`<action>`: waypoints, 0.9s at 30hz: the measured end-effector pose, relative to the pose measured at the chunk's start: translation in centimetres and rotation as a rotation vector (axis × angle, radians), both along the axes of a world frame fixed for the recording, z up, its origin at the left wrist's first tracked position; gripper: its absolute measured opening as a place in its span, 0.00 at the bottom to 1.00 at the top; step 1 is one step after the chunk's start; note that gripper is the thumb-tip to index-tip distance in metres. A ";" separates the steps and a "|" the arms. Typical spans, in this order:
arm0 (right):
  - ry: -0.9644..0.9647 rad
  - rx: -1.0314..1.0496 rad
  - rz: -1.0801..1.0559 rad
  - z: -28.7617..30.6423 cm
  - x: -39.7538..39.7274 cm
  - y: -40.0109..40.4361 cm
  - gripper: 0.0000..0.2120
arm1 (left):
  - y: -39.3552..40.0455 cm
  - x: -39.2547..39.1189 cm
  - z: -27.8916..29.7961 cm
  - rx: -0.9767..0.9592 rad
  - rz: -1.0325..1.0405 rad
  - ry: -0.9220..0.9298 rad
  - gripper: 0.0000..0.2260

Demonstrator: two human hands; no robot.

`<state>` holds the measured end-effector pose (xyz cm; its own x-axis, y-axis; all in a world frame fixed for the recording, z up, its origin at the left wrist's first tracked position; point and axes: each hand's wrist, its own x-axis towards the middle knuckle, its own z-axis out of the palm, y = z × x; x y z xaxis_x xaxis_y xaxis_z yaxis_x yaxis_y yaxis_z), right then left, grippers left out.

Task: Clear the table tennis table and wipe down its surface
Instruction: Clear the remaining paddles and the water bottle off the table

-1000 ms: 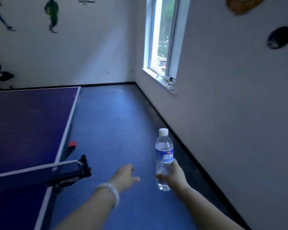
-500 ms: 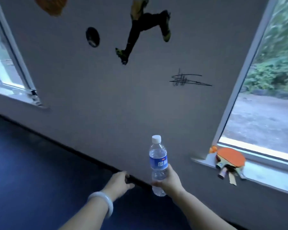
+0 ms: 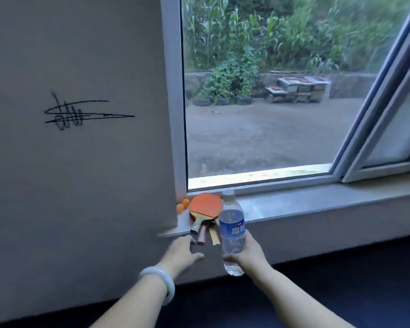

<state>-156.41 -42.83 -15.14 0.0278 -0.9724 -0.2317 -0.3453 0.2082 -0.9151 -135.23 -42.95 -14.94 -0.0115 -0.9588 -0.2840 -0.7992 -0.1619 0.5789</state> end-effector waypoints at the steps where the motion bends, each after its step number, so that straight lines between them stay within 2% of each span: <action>1: -0.001 0.003 -0.018 -0.4 -1.3 -1.3 0.28 | -1.5 -1.4 -0.3 0.002 -0.019 0.008 0.19; 6: -0.015 0.049 -0.005 -2.5 -7.1 -9.0 0.28 | -8.7 -7.3 -1.8 0.019 -0.004 0.015 0.20; 15: 0.038 0.120 0.096 -4.5 -12.4 -21.6 0.24 | -16.0 -11.6 -4.1 0.089 0.195 -0.011 0.08; 21: 0.120 0.153 0.178 -6.1 -10.2 -27.2 0.24 | -19.0 -11.5 -6.5 0.138 0.279 -0.040 0.11; 24: 0.173 0.167 0.143 -6.7 -8.8 -29.2 0.24 | -21.2 -11.2 -7.5 0.171 0.291 -0.077 0.17; 27: 0.217 0.169 0.100 -7.4 -7.6 -31.5 0.26 | -23.3 -10.9 -8.7 0.191 0.306 -0.033 0.18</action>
<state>-164.03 -74.30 -22.49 0.0535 -0.9145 -0.4011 -0.5555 0.3065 -0.7730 -146.12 -66.30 -23.61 0.2801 -0.8460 -0.4536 -0.7150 -0.4992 0.4895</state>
